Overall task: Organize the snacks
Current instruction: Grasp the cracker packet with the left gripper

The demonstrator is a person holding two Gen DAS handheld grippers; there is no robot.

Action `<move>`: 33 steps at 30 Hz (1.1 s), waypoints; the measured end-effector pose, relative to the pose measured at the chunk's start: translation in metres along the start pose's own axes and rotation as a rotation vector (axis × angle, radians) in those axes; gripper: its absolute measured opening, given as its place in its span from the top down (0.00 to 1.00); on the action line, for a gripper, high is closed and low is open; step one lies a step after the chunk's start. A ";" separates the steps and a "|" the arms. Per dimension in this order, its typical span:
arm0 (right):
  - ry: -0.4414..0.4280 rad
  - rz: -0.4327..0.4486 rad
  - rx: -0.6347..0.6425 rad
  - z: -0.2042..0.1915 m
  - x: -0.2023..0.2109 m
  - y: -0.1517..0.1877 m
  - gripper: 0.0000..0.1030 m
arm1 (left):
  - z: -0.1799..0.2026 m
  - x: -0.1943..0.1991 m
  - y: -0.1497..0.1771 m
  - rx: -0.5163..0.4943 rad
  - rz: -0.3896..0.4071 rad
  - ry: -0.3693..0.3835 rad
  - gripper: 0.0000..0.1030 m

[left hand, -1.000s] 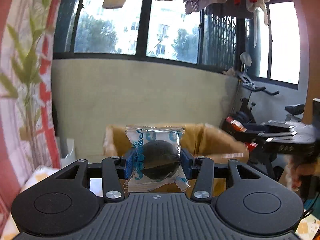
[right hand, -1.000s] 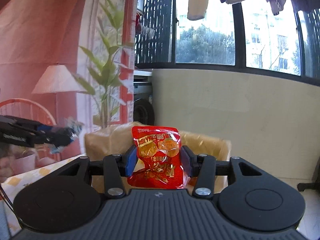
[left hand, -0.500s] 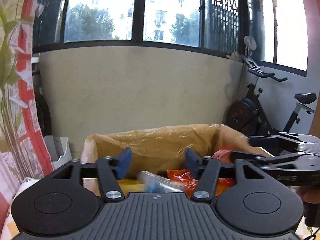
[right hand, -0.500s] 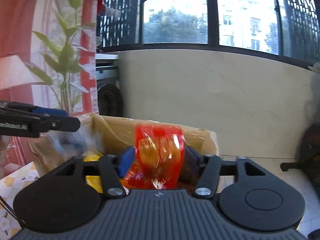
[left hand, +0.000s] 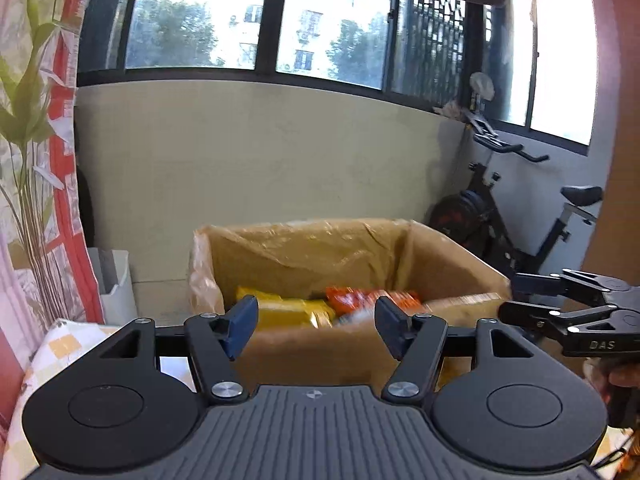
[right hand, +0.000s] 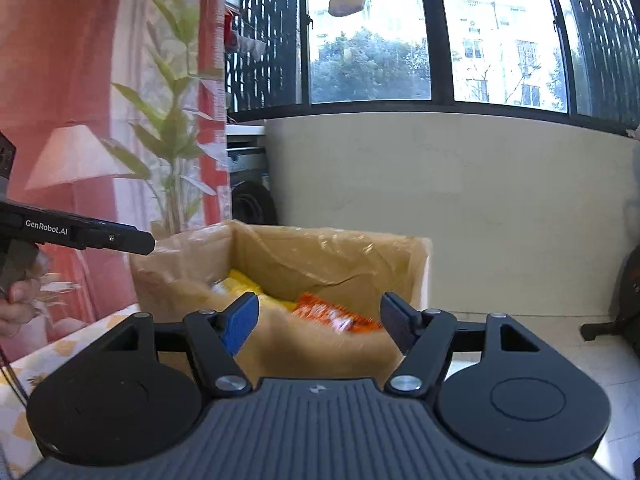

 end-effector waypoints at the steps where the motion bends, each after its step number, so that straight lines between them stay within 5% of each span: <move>1: -0.004 -0.001 0.002 -0.003 0.005 0.005 0.32 | 0.001 0.004 0.006 0.002 -0.007 0.013 0.35; 7: -0.048 -0.049 0.008 -0.024 0.022 0.043 0.32 | 0.008 0.008 0.054 0.035 -0.103 0.078 0.35; 18: -0.116 -0.348 0.071 -0.060 0.005 0.149 0.33 | 0.004 -0.031 0.148 0.197 -0.309 0.105 0.37; 33: -0.166 -0.472 0.150 -0.086 -0.011 0.190 0.44 | 0.015 -0.068 0.209 0.300 -0.414 0.117 0.37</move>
Point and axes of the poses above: each gripper's, at about its wrist camera, not at the fingertips, and x roughly against the way its jaws point, z to its right, y to its underside, the point moved 6 cm from there along -x, roughly the way its jaws point, and after that the axes turned 6 degrees about y, right-handed, at the moved point
